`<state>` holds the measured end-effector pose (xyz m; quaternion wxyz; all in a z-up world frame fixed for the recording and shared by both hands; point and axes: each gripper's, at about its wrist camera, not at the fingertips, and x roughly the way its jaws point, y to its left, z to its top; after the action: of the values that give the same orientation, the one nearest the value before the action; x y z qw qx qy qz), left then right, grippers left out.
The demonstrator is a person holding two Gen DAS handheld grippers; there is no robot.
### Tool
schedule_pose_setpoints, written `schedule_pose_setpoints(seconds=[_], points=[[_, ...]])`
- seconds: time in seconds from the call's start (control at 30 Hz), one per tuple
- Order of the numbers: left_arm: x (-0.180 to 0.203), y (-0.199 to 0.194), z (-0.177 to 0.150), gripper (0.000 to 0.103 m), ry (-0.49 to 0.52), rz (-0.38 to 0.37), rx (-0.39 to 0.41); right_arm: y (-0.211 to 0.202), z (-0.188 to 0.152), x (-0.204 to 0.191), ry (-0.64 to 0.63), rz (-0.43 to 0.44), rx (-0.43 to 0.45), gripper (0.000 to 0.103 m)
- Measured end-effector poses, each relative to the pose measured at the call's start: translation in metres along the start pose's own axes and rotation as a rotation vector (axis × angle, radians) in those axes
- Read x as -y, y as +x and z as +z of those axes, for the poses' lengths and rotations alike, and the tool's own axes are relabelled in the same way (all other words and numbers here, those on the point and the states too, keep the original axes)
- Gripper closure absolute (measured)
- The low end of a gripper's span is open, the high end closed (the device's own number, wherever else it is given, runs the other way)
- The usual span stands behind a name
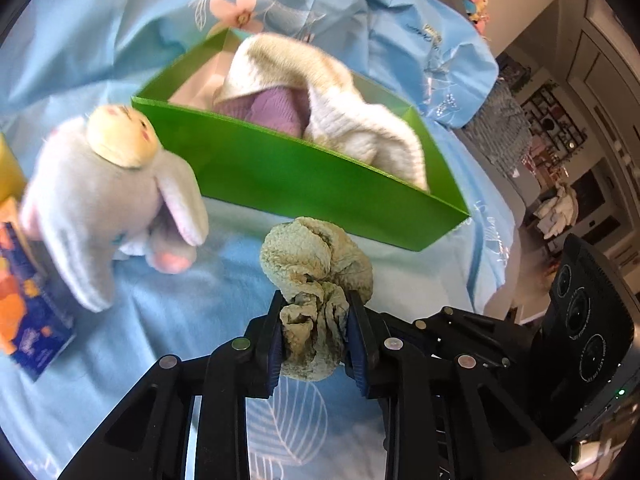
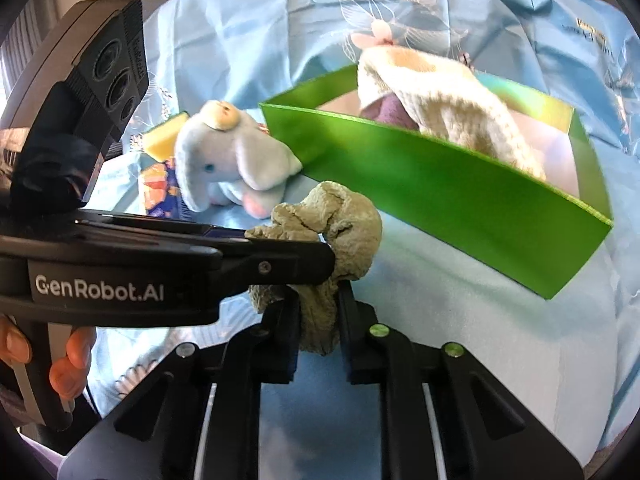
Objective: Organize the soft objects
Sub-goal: 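Lift and carry the scrunchie over the green box with the left gripper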
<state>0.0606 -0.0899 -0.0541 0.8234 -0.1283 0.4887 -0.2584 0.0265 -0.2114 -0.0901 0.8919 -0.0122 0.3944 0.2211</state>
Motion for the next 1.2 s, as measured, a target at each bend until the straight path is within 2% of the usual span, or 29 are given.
schedule_pose_setpoints(seconds=[0.2,0.57,0.9,1.2], points=[[0.018,-0.03,-0.004,0.075,0.035,0.028,0.056,-0.024,0.005,-0.021,-0.059,-0.014,0.044,0.087],[0.042,-0.065,-0.016,0.075,0.076,0.076,0.106,-0.063,0.005,-0.043,-0.094,0.005,0.113,0.087],[0.066,-0.072,-0.019,0.075,0.115,0.116,0.12,-0.083,-0.002,-0.041,-0.085,0.024,0.164,0.087],[0.088,-0.065,-0.003,0.074,0.17,0.158,0.119,-0.088,0.002,-0.024,-0.063,0.036,0.209,0.087]])
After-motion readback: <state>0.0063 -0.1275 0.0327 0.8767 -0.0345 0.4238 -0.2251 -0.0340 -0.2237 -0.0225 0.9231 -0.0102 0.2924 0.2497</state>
